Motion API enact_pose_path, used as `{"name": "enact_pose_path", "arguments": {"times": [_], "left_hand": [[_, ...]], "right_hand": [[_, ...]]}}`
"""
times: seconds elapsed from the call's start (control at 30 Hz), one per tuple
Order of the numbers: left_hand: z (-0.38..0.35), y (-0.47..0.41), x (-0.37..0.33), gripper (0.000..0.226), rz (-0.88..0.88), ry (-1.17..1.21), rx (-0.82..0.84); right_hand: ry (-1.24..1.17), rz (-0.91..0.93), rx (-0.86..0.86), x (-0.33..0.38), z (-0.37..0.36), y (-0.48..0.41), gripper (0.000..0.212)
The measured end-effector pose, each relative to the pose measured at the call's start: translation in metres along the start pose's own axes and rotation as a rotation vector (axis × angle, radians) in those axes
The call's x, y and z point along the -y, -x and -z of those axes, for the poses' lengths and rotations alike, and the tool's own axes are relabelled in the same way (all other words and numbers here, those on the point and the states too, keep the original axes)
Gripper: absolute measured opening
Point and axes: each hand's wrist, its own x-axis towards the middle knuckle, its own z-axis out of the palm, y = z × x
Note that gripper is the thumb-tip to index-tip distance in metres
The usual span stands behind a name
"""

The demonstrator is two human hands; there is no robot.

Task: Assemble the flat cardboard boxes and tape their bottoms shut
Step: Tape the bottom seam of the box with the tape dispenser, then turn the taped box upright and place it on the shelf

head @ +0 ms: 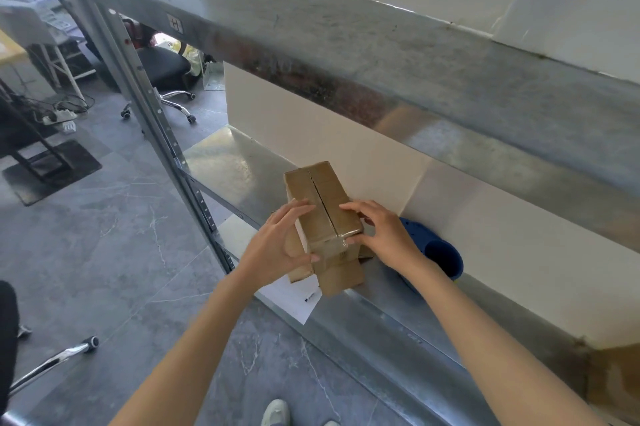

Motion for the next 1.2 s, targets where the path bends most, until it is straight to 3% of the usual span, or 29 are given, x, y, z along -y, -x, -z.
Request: {"name": "enact_pose_path", "arguments": {"times": [0.3,0.47,0.7,0.73,0.83,0.9,1.03,1.2], "left_hand": [[0.045,-0.053,0.033,0.082,0.010,-0.188,0.022],[0.048,-0.077,0.054,0.084,-0.030,-0.053,0.144],[0.039,-0.069,0.066,0.068,-0.052,-0.025,-0.069],[0.037,-0.067,0.065,0.066,-0.052,-0.026,-0.085],[0.035,-0.063,0.066,0.066,-0.053,-0.031,-0.106],[0.036,-0.066,0.069,0.073,-0.054,-0.040,-0.096],[0.041,-0.085,0.076,0.101,-0.091,-0.051,0.003],[0.036,-0.096,0.082,0.122,-0.144,0.097,0.171]], "right_hand": [[0.059,-0.073,-0.010,0.009,0.012,-0.010,0.055],[0.123,-0.157,-0.136,0.020,-0.004,-0.007,0.052],[-0.110,-0.305,-0.416,0.038,-0.047,0.001,0.042],[-0.114,-0.339,-0.408,0.041,-0.054,-0.001,0.049],[-0.017,-0.427,-0.339,0.049,-0.066,-0.012,0.100],[0.101,-0.464,-0.312,0.052,-0.070,-0.020,0.123],[0.224,-0.488,-0.322,0.052,-0.077,-0.031,0.137],[0.291,-0.455,-0.375,0.052,-0.092,-0.035,0.134]]}}
